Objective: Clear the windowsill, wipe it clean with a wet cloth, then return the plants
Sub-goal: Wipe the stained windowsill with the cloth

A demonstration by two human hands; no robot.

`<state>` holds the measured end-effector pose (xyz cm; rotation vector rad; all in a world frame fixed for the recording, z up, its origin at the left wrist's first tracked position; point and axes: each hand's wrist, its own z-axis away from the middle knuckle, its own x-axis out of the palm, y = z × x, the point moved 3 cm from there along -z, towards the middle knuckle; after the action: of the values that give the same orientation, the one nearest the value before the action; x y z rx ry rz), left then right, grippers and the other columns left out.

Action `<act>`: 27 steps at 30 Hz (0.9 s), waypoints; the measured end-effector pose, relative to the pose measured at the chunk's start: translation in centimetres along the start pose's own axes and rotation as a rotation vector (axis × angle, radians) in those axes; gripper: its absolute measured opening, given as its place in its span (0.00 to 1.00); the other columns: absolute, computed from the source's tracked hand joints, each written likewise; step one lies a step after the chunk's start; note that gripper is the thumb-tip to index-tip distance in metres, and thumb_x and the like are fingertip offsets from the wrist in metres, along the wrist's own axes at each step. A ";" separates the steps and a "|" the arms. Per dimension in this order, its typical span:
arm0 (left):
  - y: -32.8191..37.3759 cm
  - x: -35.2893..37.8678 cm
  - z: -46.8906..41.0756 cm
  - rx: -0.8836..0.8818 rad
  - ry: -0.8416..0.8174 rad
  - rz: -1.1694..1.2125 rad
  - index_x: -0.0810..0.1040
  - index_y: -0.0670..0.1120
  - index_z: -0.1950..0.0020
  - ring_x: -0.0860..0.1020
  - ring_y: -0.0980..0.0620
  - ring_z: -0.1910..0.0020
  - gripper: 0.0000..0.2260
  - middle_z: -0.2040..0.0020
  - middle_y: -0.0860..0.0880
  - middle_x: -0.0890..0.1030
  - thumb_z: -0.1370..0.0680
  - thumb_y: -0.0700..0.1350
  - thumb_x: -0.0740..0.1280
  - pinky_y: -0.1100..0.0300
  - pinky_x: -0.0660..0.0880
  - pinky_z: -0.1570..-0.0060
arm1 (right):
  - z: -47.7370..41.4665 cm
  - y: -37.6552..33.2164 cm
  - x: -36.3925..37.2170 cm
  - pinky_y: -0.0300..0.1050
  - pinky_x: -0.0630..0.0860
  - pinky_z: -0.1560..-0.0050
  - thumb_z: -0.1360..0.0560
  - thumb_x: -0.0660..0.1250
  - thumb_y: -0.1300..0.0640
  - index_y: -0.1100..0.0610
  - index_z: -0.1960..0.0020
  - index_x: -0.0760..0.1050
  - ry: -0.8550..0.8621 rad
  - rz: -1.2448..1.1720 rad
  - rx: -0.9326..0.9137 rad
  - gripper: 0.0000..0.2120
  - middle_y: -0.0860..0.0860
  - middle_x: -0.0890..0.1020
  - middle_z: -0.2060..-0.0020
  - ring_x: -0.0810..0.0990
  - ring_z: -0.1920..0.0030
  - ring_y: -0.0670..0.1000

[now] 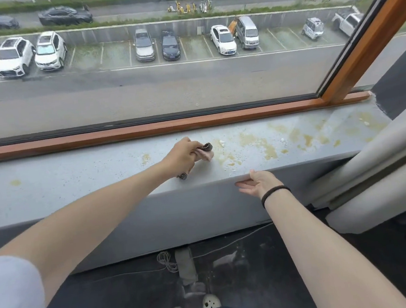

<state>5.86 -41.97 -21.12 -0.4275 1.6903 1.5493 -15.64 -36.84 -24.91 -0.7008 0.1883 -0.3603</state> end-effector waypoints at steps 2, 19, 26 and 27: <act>-0.7 -0.1 -1.6 0.020 -0.016 -0.056 0.79 0.46 0.52 0.75 0.49 0.55 0.14 0.48 0.40 0.77 0.23 0.34 0.56 0.64 0.65 0.63 | -0.2 -0.2 0.0 0.64 0.69 0.38 0.18 0.50 0.67 0.68 0.29 0.58 0.020 0.010 0.004 0.18 0.70 0.72 0.38 0.74 0.39 0.69; 2.4 3.9 -8.0 0.007 0.258 -0.261 0.78 0.49 0.37 0.71 0.47 0.45 0.16 0.49 0.48 0.77 0.22 0.37 0.62 0.57 0.69 0.54 | -2.1 -0.5 -0.2 0.55 0.79 0.57 0.19 0.53 0.66 0.71 0.33 0.63 -0.113 0.059 0.099 0.16 0.69 0.78 0.46 0.81 0.48 0.65; 3.5 4.8 -4.9 0.035 0.120 -0.055 0.81 0.39 0.44 0.76 0.44 0.53 0.16 0.53 0.46 0.75 0.25 0.28 0.60 0.70 0.68 0.60 | -1.8 -0.5 -1.5 0.58 0.73 0.43 0.18 0.56 0.61 0.70 0.34 0.64 -0.268 0.079 0.108 0.17 0.67 0.73 0.37 0.76 0.39 0.64; 3.5 4.2 -5.3 0.010 0.170 -0.015 0.82 0.40 0.45 0.75 0.43 0.55 0.15 0.52 0.44 0.76 0.25 0.28 0.60 0.73 0.68 0.65 | -1.7 -0.4 -2.1 0.59 0.73 0.41 0.19 0.58 0.59 0.70 0.34 0.66 -0.296 0.094 0.112 0.18 0.66 0.72 0.36 0.76 0.39 0.64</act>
<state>-0.92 -45.21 -22.07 -0.5796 1.8187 1.5287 -18.20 -37.29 -25.85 -0.6239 -0.0794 -0.1730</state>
